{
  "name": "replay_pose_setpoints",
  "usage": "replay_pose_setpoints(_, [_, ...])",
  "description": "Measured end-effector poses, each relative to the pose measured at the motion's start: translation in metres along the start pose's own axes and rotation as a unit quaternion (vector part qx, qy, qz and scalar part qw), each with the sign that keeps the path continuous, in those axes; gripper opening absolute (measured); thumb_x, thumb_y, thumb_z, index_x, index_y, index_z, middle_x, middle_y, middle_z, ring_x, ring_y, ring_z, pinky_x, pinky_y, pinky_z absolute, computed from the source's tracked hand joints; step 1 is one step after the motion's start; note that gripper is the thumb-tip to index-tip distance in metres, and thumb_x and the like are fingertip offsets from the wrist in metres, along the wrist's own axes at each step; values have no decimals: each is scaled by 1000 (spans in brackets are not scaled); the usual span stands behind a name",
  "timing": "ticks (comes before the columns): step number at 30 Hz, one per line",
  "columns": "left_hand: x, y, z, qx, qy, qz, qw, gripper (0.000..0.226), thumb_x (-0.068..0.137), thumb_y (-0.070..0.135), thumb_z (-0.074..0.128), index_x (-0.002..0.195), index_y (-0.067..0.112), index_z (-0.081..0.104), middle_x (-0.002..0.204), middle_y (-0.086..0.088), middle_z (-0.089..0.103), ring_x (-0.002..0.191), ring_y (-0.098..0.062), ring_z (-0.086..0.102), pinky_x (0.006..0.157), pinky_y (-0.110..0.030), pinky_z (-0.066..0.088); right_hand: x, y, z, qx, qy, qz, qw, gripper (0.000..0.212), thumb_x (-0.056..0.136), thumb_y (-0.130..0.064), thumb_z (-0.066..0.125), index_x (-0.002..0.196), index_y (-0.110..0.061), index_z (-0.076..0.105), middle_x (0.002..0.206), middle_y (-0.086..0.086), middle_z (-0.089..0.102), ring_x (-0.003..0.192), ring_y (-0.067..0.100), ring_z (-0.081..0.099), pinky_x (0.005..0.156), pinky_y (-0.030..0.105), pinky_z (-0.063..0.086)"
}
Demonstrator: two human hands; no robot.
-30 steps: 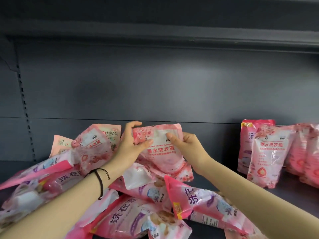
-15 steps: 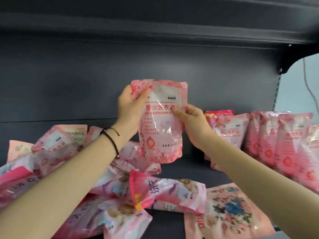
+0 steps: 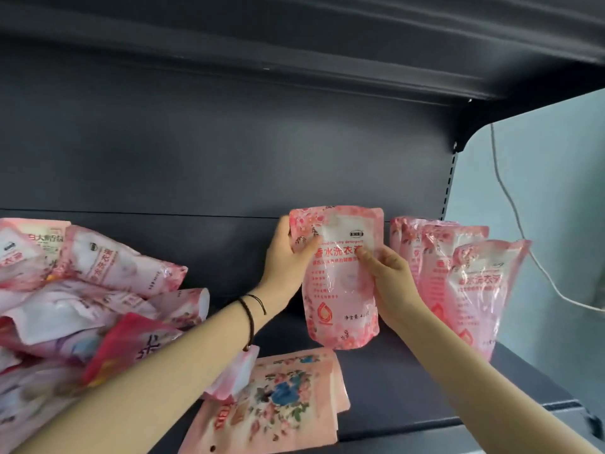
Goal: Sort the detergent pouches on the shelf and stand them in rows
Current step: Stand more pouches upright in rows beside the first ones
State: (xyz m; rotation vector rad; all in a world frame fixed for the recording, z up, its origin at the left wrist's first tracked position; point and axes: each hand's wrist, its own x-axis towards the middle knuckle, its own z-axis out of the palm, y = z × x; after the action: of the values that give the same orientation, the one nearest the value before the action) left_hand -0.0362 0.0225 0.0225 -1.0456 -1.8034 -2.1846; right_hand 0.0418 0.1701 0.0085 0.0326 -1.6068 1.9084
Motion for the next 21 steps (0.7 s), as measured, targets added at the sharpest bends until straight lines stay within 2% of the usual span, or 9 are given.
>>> replay_pose_setpoints(2, [-8,-14,9,39,-5,-11,999,34,89,21,66,111,40,47,109,7,68,97,-4,67,87,-36,57,0,10,-14,-2,-1,10,1000,39,91,-14,62,55,-27,70,72,0,74,64,16,71,55,28,56])
replay_pose_setpoints(5, [-17,-26,17,73,-5,-9,997,56,87,20,69,116,55,36,115,5,66,100,-6,66,88,-36,56,3,25,-27,-24,12,23,999,36,92,-16,62,57,-23,65,73,5,72,67,22,69,58,34,58])
replay_pose_setpoints(8, [-24,-33,21,115,-41,-6,992,82,85,16,71,114,74,20,120,9,62,103,-1,64,82,-22,55,4,32,-34,-37,49,22,998,22,93,-18,62,72,-15,58,84,15,67,75,28,66,59,35,58])
replay_pose_setpoints(10, [-24,-38,22,128,-55,-10,990,90,84,13,71,113,76,15,121,11,60,103,1,63,83,-20,55,2,33,-39,-64,46,-7,997,0,93,-17,61,93,-17,61,99,13,69,87,25,69,65,31,58])
replay_pose_setpoints(12, [-26,-42,20,130,-72,-18,989,94,82,12,73,114,77,12,122,13,60,104,1,63,85,-24,55,-4,35,-45,-106,38,-38,993,37,92,-15,62,125,-24,48,112,5,66,99,22,68,76,35,58])
replay_pose_setpoints(14, [-31,-47,15,145,-103,-23,984,101,80,11,75,117,76,7,121,16,58,100,2,64,78,-20,56,-15,39,-52,-159,17,-97,982,70,89,-9,65,139,-39,26,120,-5,59,99,16,66,77,33,58])
replay_pose_setpoints(17, [-35,-53,9,190,-133,-25,972,113,76,11,78,120,77,-2,117,17,55,93,5,64,67,-13,53,-28,48,-60,-249,-63,-153,954,90,86,1,65,131,-63,19,128,-26,47,101,9,63,79,27,58])
replay_pose_setpoints(19, [-34,-55,9,219,-128,-26,967,116,76,9,77,119,77,-6,113,16,56,90,5,64,65,-13,53,-28,50,-61,-322,-86,-142,932,95,84,7,61,132,-62,16,132,-25,35,101,6,58,83,27,56])
replay_pose_setpoints(21, [-30,-56,12,234,-124,-23,964,116,78,5,75,125,72,-7,116,14,56,89,5,64,65,-13,53,-23,49,-61,-364,-102,-135,916,101,81,8,61,132,-64,13,129,-15,33,99,-1,51,77,11,49])
